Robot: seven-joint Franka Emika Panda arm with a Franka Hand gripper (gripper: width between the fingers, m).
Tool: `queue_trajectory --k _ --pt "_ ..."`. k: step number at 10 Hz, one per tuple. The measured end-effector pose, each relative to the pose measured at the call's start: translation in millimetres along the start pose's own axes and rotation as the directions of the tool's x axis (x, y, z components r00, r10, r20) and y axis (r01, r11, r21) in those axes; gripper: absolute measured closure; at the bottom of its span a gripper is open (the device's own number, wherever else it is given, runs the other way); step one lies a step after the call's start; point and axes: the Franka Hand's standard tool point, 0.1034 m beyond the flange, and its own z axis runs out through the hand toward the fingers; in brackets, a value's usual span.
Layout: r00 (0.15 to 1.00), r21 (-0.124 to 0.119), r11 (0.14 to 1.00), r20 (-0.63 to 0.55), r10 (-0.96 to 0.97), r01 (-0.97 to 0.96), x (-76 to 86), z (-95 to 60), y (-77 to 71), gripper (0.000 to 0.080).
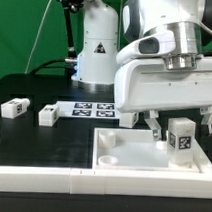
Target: Assemble one leg
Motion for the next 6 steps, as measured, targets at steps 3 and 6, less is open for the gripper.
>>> queue_trajectory --k 3,6 --pt "1.0 -0.002 1.0 -0.004 0.001 -0.001 3.2 -4.6 1.7 0.015" --pt "1.0 -0.005 1.0 -0.009 0.0 0.0 14.2 -18.9 4.9 0.015"
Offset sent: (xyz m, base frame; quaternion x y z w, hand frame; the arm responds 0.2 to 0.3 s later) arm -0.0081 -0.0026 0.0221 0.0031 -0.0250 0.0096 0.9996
